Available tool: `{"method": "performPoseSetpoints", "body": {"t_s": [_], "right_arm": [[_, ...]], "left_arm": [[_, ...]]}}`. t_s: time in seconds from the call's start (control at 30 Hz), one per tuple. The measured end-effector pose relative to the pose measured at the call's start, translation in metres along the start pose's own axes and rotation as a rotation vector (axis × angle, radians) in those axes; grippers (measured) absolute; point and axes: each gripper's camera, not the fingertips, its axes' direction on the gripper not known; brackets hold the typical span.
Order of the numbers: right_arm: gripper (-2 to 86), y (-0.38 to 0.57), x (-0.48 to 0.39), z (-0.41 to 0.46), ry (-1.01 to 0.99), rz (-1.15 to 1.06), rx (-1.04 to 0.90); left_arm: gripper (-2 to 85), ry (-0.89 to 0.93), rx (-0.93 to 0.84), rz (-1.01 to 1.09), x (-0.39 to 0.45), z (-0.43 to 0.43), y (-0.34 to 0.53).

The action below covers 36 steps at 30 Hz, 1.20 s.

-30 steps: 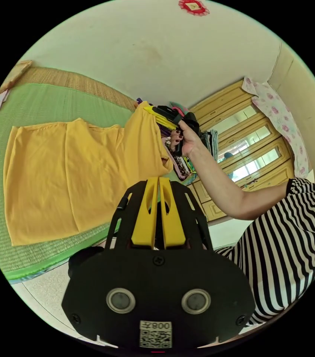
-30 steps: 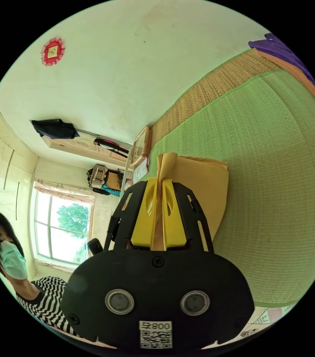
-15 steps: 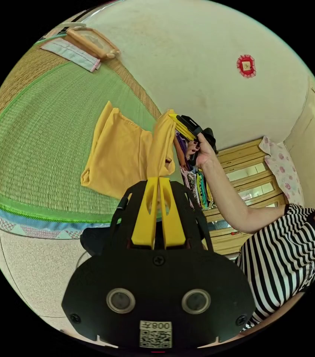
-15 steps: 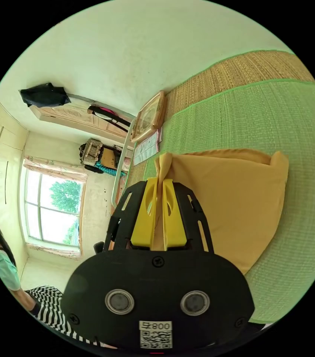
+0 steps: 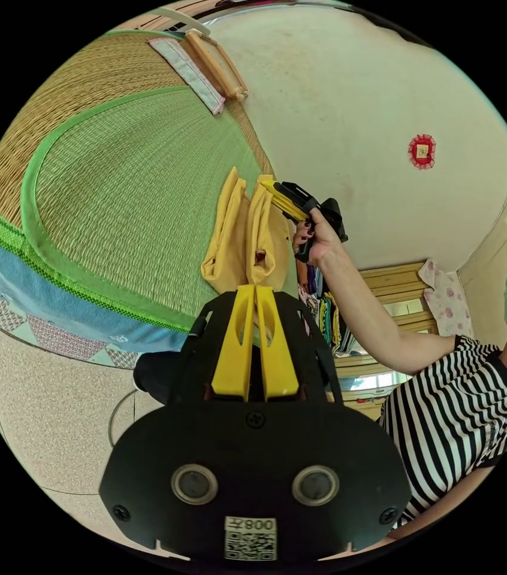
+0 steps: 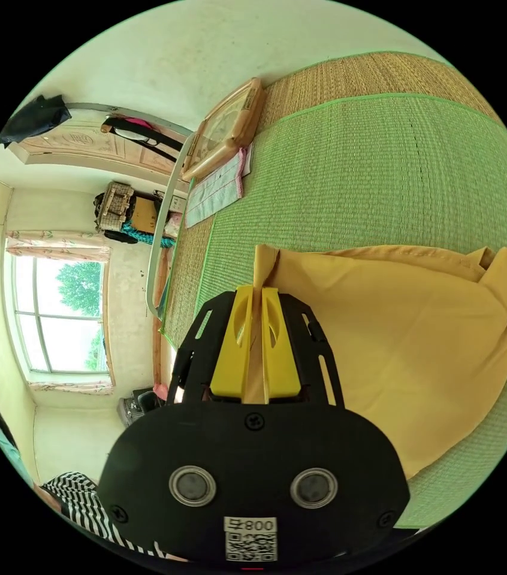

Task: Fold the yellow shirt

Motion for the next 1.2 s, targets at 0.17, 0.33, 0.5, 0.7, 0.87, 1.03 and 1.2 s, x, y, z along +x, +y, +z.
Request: {"method": "performPoseSetpoints", "body": {"t_s": [0.17,0.33,0.5,0.7,0.87,1.03,1.2], "right_arm": [[2.5,-0.026,-0.021,0.022,0.073,-0.012,-0.071],[3.8,-0.045,-0.036,0.029,0.094,-0.018,-0.103],[6.4,-0.055,-0.053,0.024,0.065,-0.038,-0.108],[7.3,-0.047,-0.079,-0.019,0.055,-0.134,-0.076],[7.5,-0.013,-0.083,-0.072,0.052,-0.182,-0.067],[7.6,0.068,-0.088,-0.107,0.171,-0.231,-0.137],[8.6,0.175,-0.091,-0.122,0.321,-0.217,-0.228]], "left_arm": [[0.1,-0.021,-0.008,-0.023,-0.027,-0.015,-0.007],[0.1,-0.006,-0.01,-0.06,-0.051,-0.023,-0.011],[0.2,0.006,-0.001,-0.067,-0.061,-0.029,-0.013],[0.4,0.002,0.052,-0.053,-0.057,-0.042,-0.015],[0.8,-0.003,0.017,0.048,-0.032,-0.034,-0.026],[0.5,-0.091,-0.07,0.135,-0.01,0.0,-0.048],[0.3,-0.215,-0.134,0.108,-0.005,0.028,-0.059]]}}
